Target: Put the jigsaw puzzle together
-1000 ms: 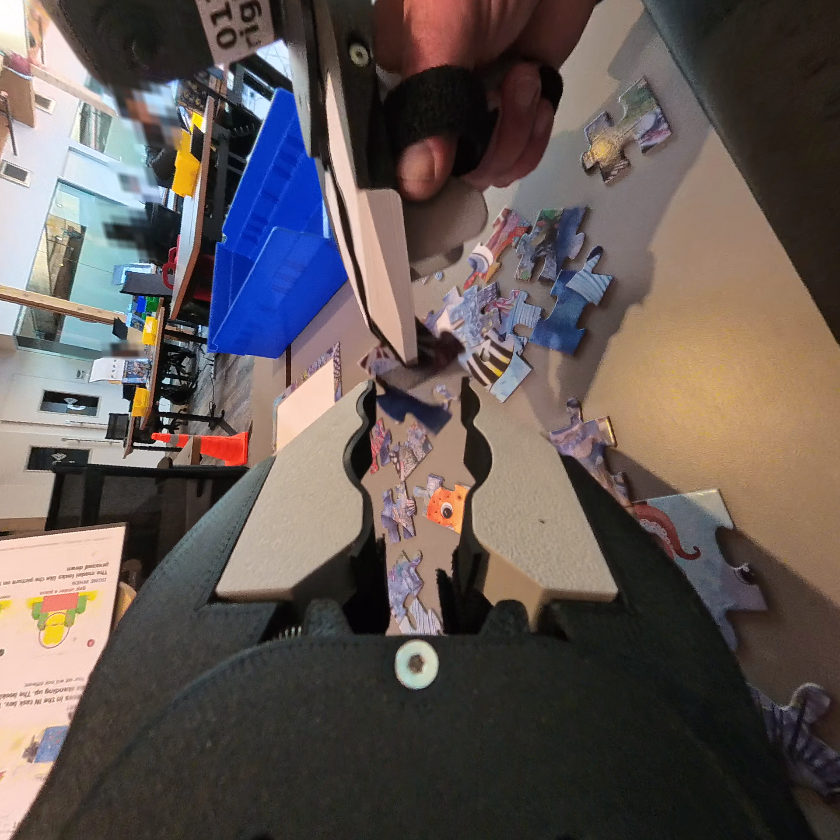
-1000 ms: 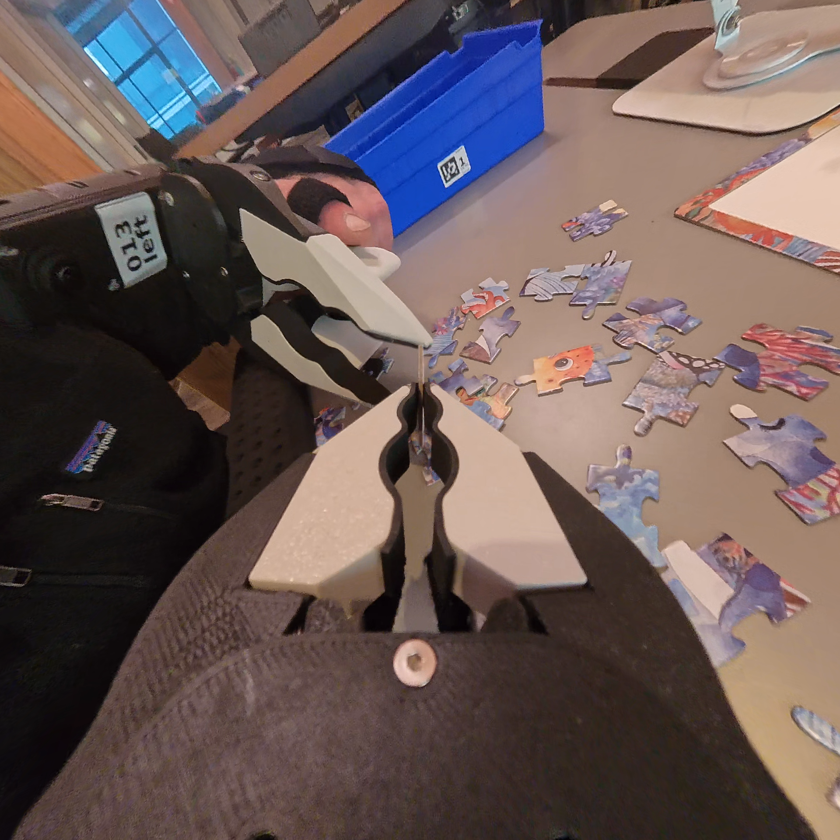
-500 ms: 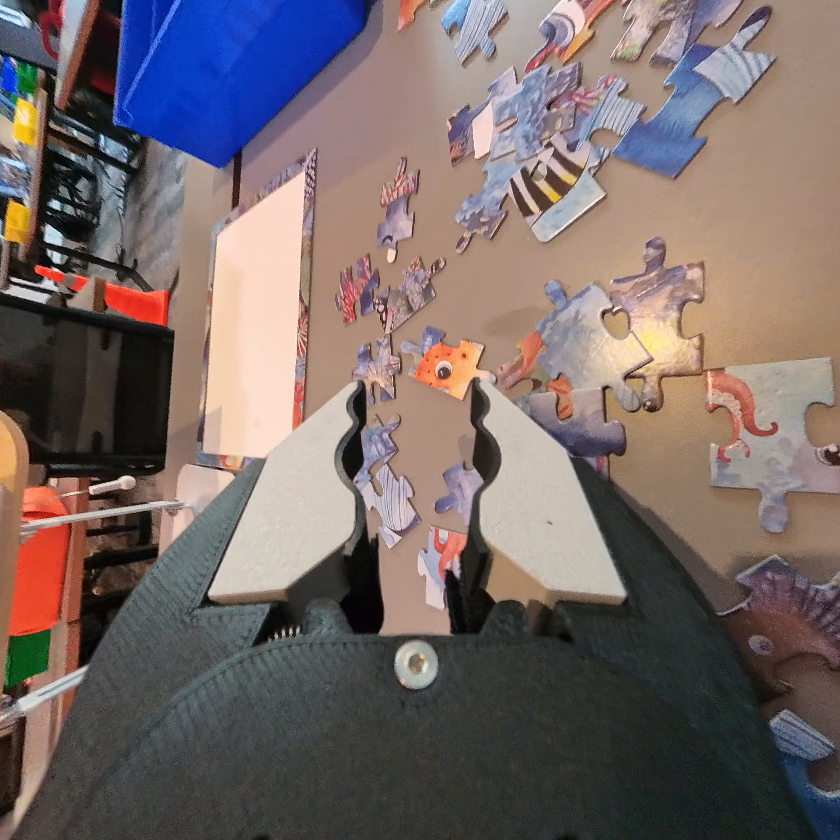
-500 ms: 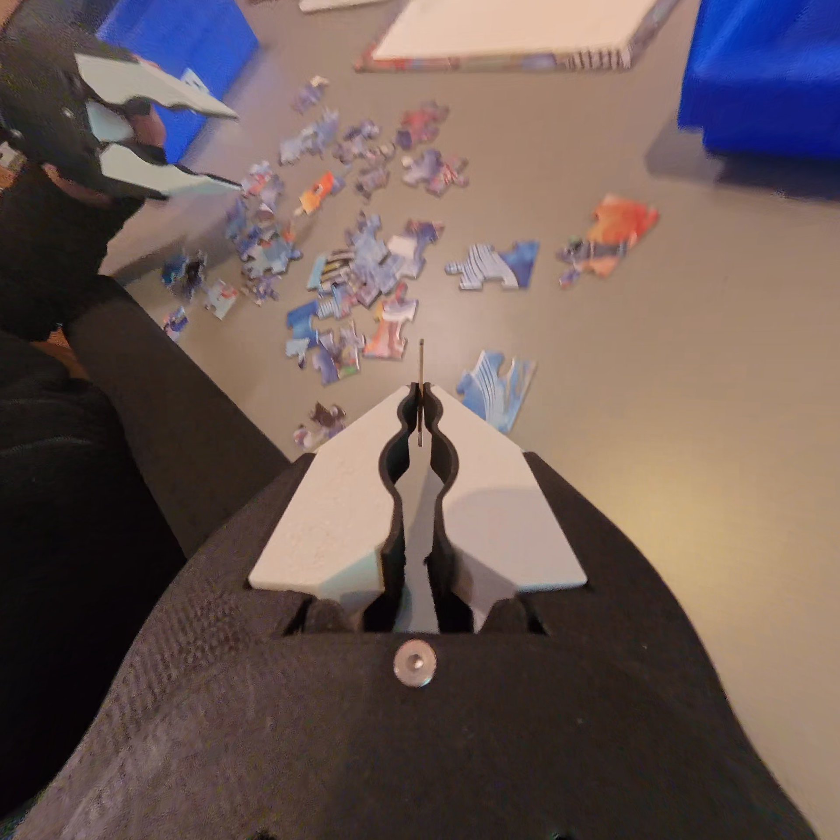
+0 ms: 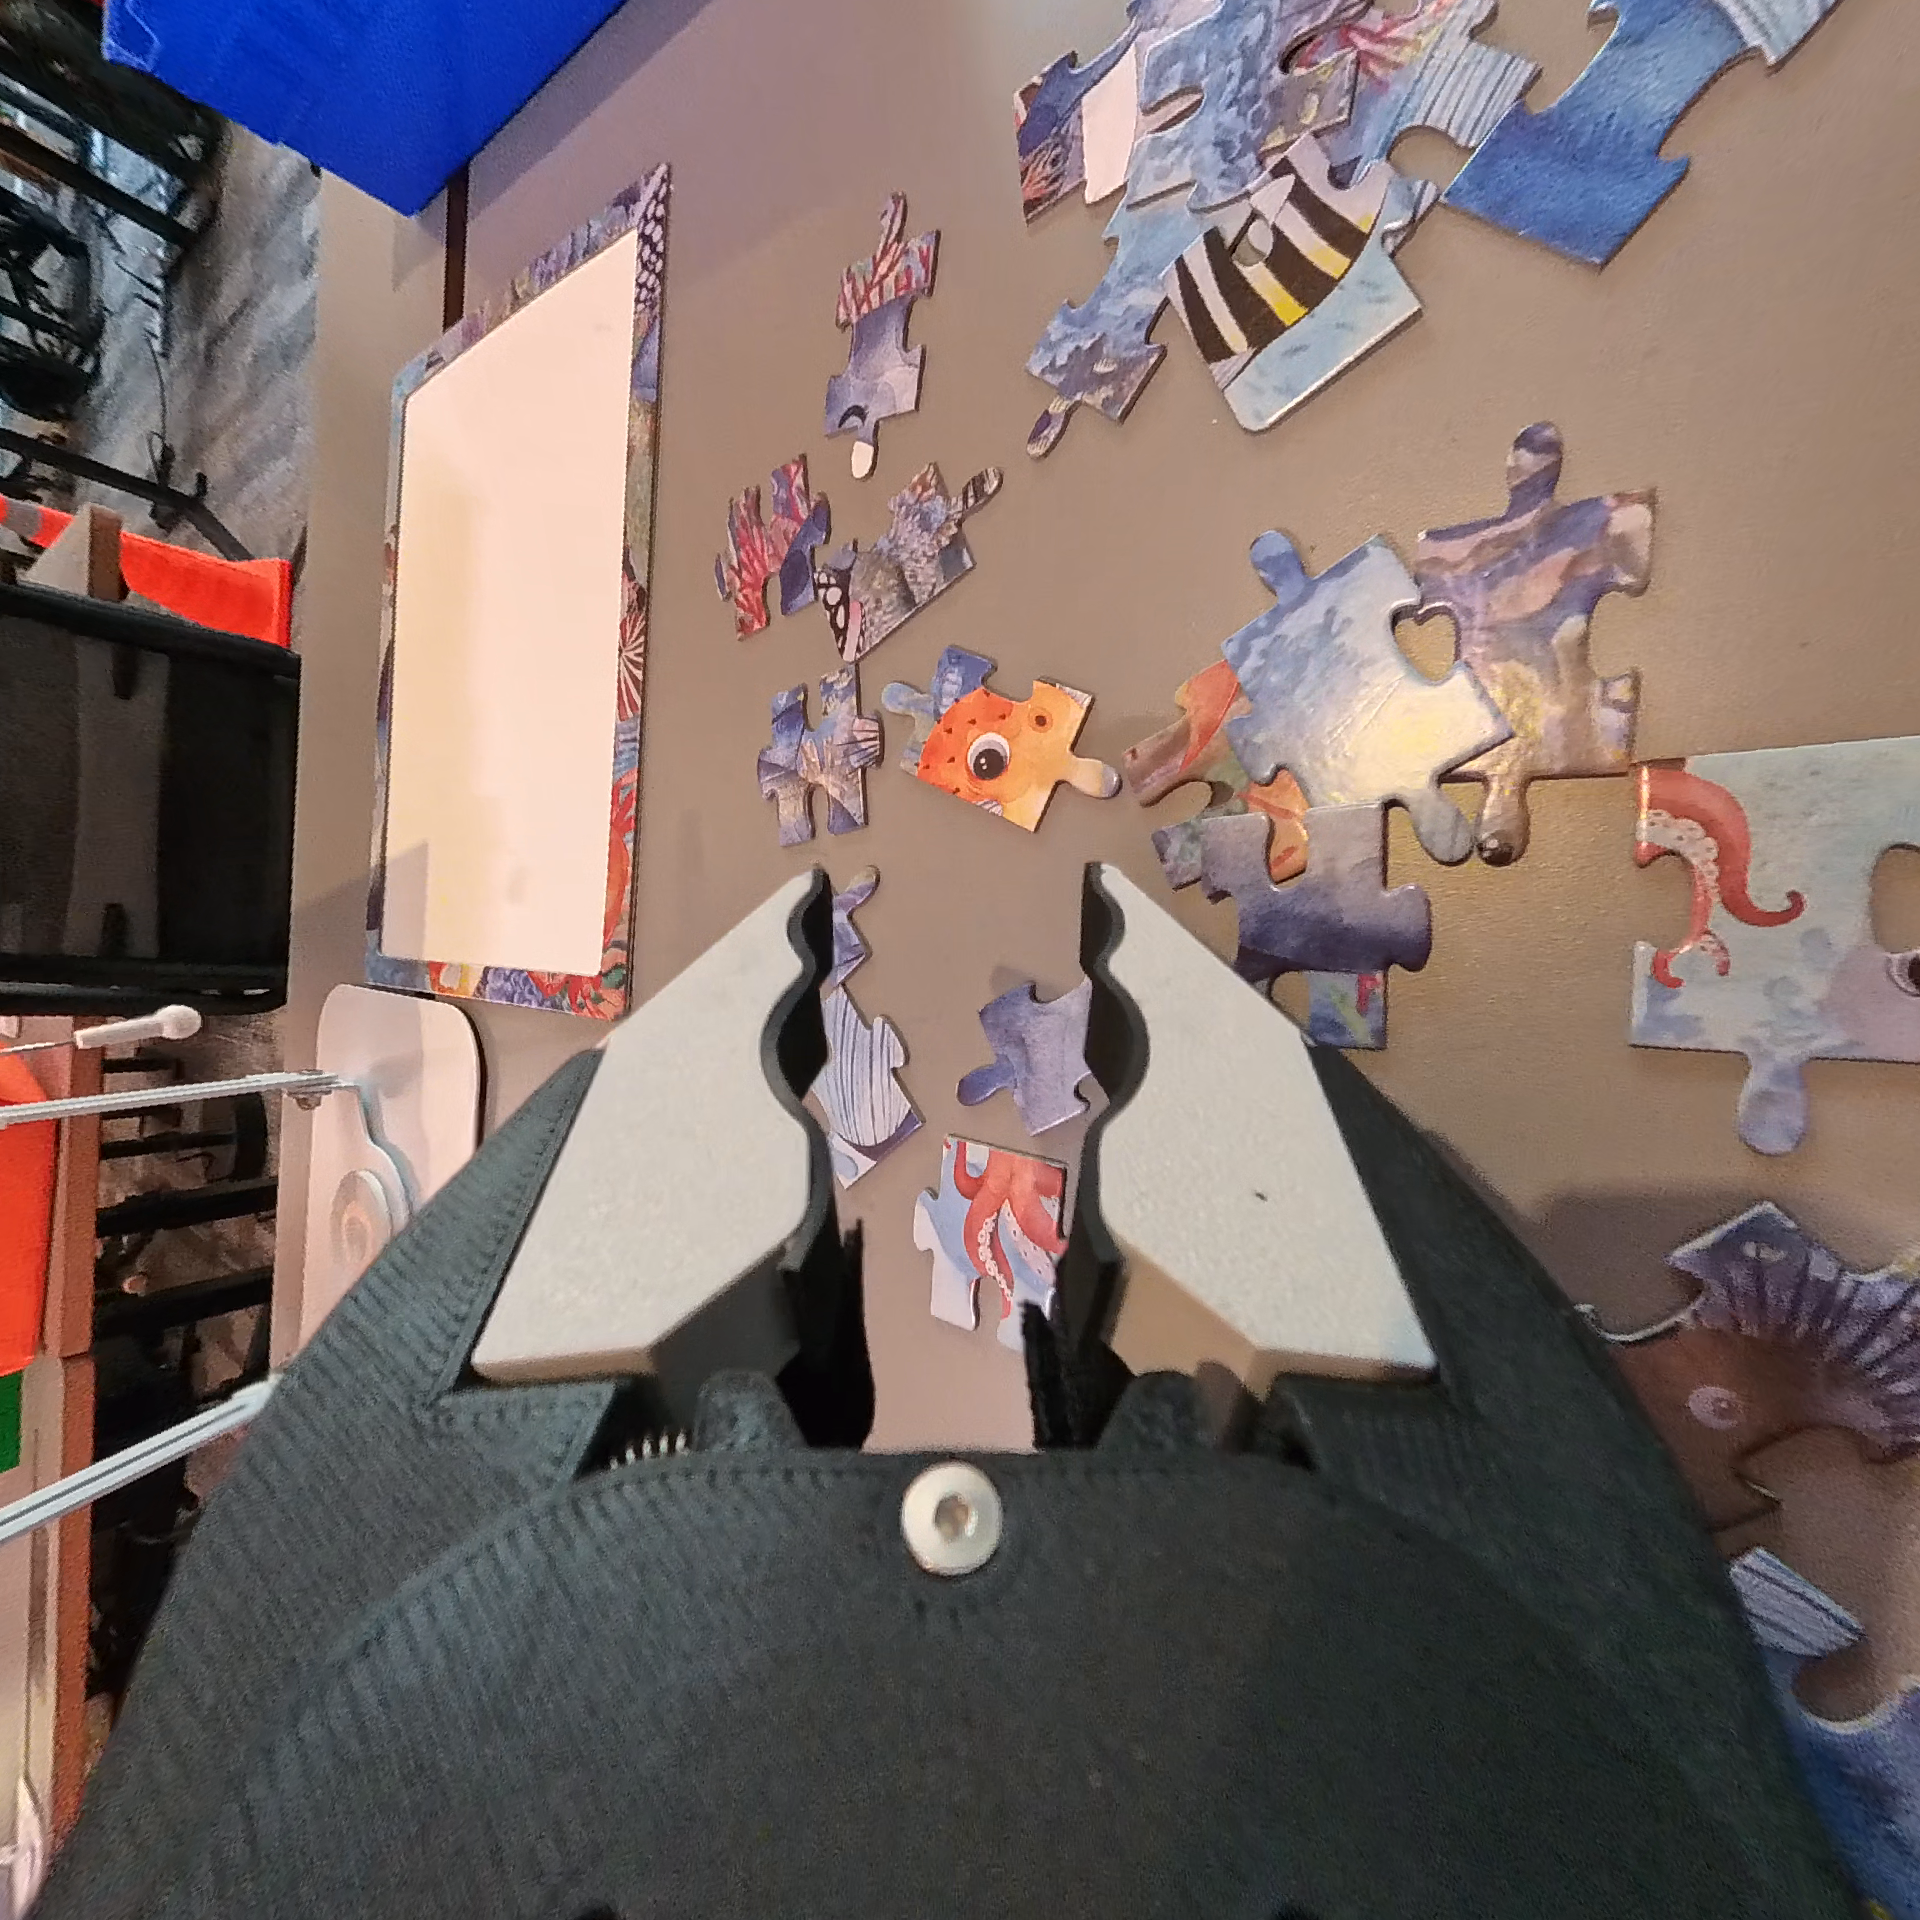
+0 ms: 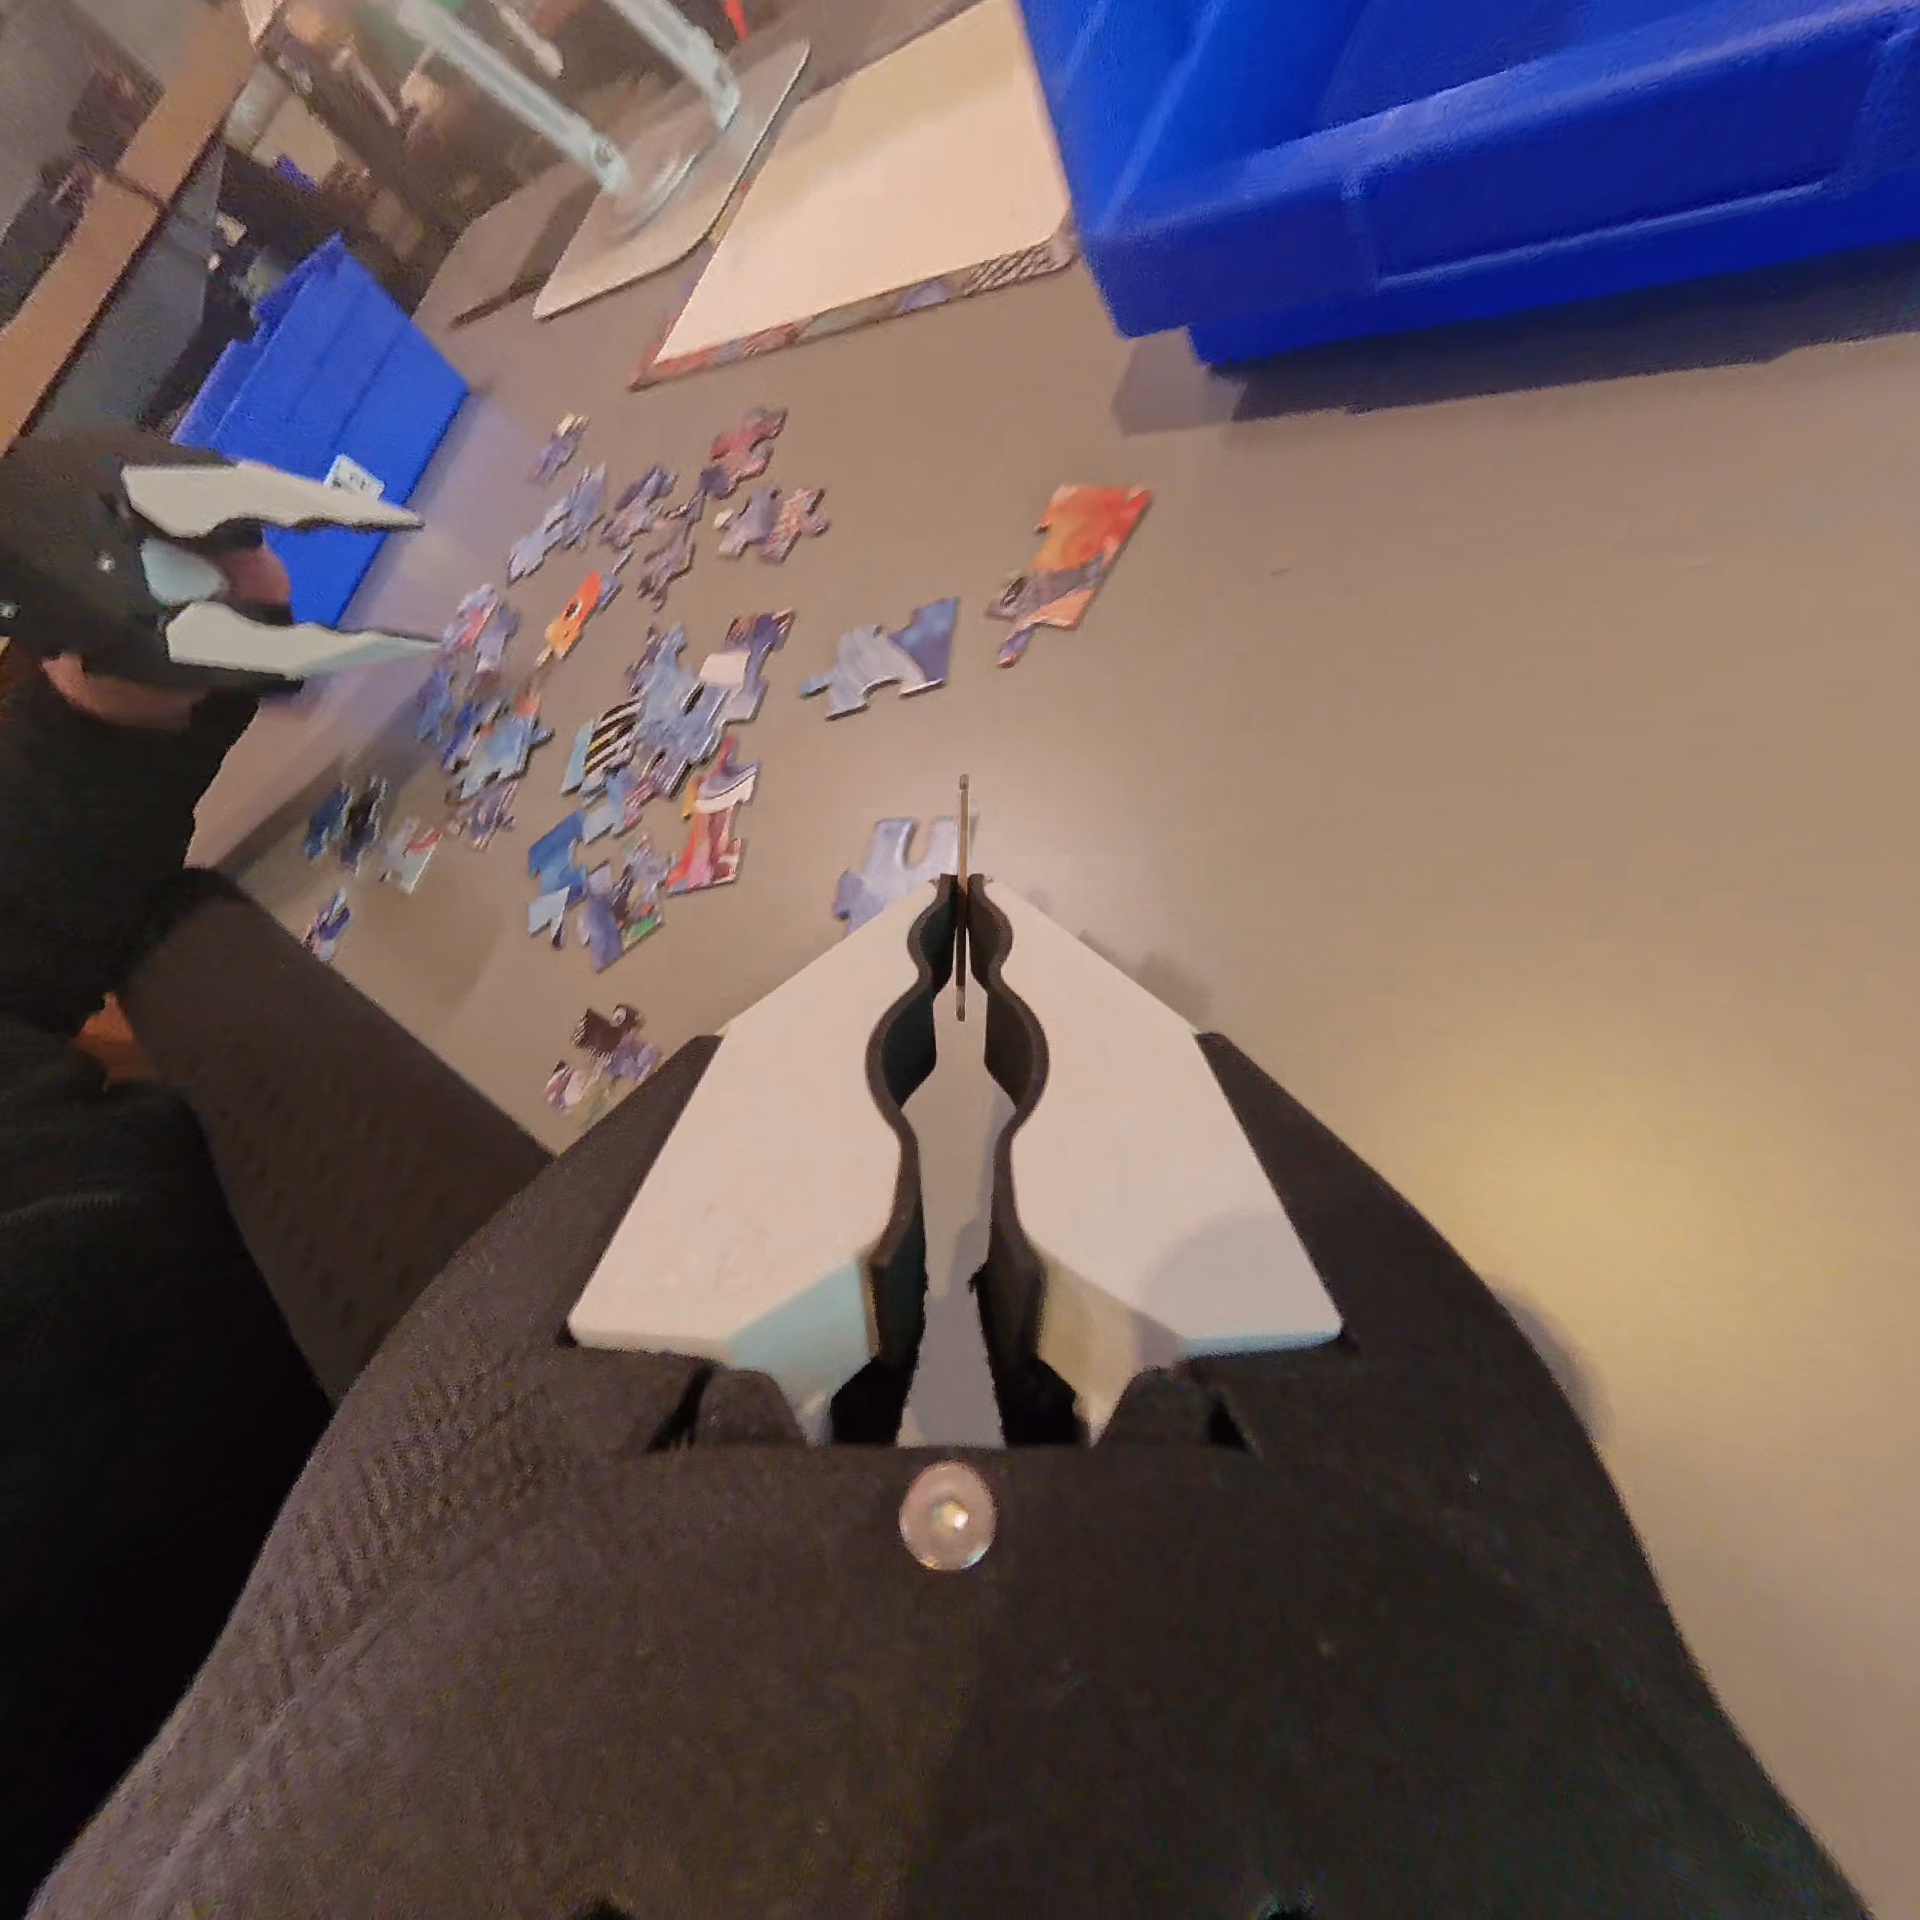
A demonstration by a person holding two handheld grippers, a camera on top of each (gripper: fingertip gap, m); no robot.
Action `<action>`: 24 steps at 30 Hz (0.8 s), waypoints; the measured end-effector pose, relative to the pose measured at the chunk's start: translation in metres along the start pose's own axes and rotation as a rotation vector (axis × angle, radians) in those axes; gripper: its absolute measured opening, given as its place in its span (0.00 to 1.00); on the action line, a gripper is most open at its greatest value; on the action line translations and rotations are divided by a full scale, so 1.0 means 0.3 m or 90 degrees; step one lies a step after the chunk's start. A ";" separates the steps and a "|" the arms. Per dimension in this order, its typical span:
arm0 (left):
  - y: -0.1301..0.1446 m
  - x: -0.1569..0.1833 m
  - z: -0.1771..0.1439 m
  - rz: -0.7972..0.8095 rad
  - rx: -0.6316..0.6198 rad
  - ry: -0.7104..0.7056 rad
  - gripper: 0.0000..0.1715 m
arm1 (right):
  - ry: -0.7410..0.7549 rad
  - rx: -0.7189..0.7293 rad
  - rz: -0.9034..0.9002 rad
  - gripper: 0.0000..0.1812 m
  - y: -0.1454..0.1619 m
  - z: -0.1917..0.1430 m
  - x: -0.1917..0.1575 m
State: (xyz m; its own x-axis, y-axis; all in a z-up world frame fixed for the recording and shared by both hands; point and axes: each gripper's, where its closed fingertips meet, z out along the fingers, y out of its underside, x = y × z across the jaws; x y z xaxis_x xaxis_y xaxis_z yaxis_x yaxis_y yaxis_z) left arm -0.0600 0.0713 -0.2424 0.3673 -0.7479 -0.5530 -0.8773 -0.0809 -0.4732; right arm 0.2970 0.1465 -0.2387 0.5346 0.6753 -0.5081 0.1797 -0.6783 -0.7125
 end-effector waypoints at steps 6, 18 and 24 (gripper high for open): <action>0.037 -0.012 0.003 -0.036 -0.015 0.016 0.30 | 0.044 0.017 0.031 0.00 -0.032 0.023 0.117; 0.157 -0.032 -0.021 -0.181 -0.071 0.084 0.44 | 0.118 -0.010 0.021 0.07 -0.023 0.041 0.198; 0.148 -0.023 -0.018 -0.178 -0.073 0.096 0.44 | 0.100 -0.020 0.006 0.02 -0.024 0.048 0.174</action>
State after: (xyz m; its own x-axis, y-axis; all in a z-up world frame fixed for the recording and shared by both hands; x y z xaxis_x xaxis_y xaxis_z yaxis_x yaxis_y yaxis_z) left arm -0.1031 0.0692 -0.2559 0.5561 -0.7748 -0.3008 -0.7814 -0.3640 -0.5069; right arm 0.3116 0.1909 -0.2670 0.6587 0.6168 -0.4309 0.1985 -0.6949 -0.6912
